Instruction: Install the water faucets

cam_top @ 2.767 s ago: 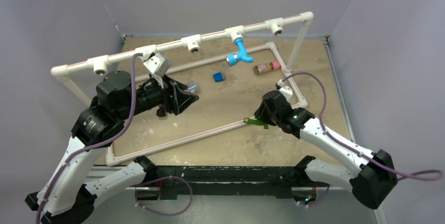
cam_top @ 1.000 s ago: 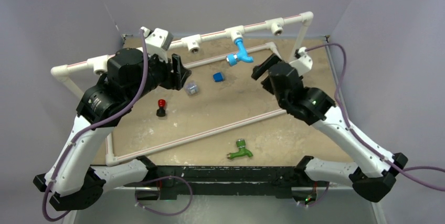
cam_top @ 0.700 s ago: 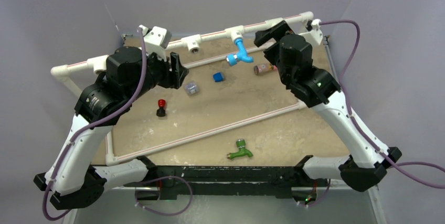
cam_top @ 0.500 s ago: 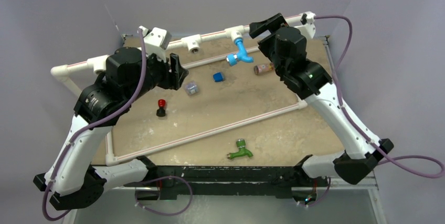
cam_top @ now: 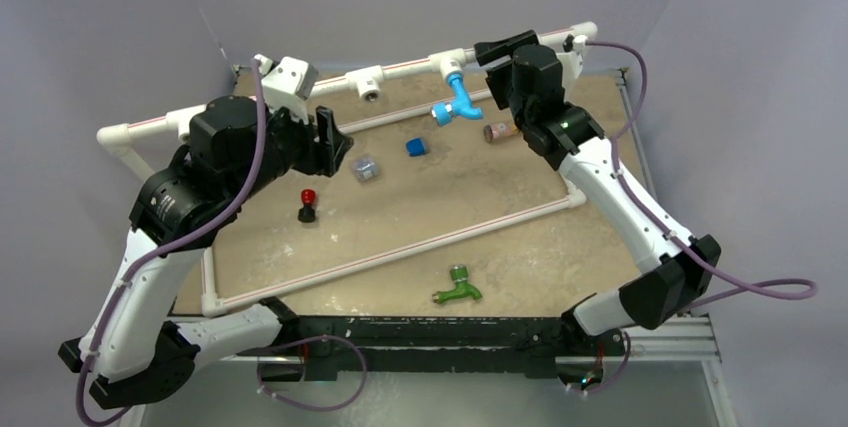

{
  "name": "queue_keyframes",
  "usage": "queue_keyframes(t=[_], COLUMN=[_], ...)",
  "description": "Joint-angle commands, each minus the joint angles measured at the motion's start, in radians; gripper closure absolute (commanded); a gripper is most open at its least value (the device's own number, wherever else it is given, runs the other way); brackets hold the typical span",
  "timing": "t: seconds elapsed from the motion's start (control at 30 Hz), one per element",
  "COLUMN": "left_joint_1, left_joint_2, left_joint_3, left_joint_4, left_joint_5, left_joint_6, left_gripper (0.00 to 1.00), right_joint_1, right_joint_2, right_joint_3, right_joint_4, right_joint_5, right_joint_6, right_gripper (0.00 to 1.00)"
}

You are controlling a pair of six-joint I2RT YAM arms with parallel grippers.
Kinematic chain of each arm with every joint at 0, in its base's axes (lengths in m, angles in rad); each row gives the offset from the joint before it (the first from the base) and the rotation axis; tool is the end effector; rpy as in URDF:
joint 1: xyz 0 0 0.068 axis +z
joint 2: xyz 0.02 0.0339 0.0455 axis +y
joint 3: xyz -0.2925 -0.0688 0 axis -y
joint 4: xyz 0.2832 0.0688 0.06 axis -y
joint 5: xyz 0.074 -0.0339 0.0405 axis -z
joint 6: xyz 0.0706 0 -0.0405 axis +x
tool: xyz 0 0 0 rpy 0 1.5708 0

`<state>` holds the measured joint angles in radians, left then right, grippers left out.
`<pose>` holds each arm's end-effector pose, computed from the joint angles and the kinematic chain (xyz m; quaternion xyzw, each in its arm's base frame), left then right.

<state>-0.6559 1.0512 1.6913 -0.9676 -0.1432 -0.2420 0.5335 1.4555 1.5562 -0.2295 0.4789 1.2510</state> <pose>0.1665 -0.1154 0.5384 0.1258 0.8021 -0.1997 0.5486 0.3589 0.1742 0.4747 0.4028 0.6283 0.3874 0.5412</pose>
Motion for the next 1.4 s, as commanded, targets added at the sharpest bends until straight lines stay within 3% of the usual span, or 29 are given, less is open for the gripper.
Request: queue_keyframes(t=[0.0,0.17,0.37,0.57,0.7,0.9,1.1,1.37], left_joint_1=[-0.004,-0.004,-0.004,-0.005,-0.003,0.017,0.100,0.151], left_joint_2=[-0.018,-0.008,0.019,0.051,0.085,0.141,0.186,0.199], left_joint_3=[0.009,0.017,0.057,0.071,0.057,0.053,0.067,0.072], left_joint_4=[0.002,-0.019,-0.072,-0.085,-0.036,0.048,0.082,0.087], left_joint_5=[-0.018,-0.035,-0.118,-0.264,-0.413,-0.440,-0.365,-0.131], left_joint_6=[0.018,0.017,-0.022,-0.030,0.026,0.079,0.069,-0.015], left_gripper=[0.43,0.43,0.41,0.40,0.40,0.45,0.53,0.57], right_joint_1=[-0.021,-0.045,-0.075,-0.103,-0.139,-0.196,-0.308,-0.469], right_joint_2=[0.002,0.034,0.054,0.064,0.066,0.056,0.043,0.067], right_joint_3=[-0.016,-0.017,-0.019,-0.014,-0.013,-0.024,-0.031,-0.018], right_joint_4=[0.102,0.122,0.153,0.168,0.173,0.188,0.207,0.225], right_joint_5=[-0.035,-0.046,-0.035,0.004,0.012,0.012,-0.038,-0.128], right_joint_6=[0.081,0.126,0.158,0.184,0.187,0.163,0.122,0.059], right_gripper=[0.30,0.37,0.58,1.00,1.00,1.00,1.00,1.00])
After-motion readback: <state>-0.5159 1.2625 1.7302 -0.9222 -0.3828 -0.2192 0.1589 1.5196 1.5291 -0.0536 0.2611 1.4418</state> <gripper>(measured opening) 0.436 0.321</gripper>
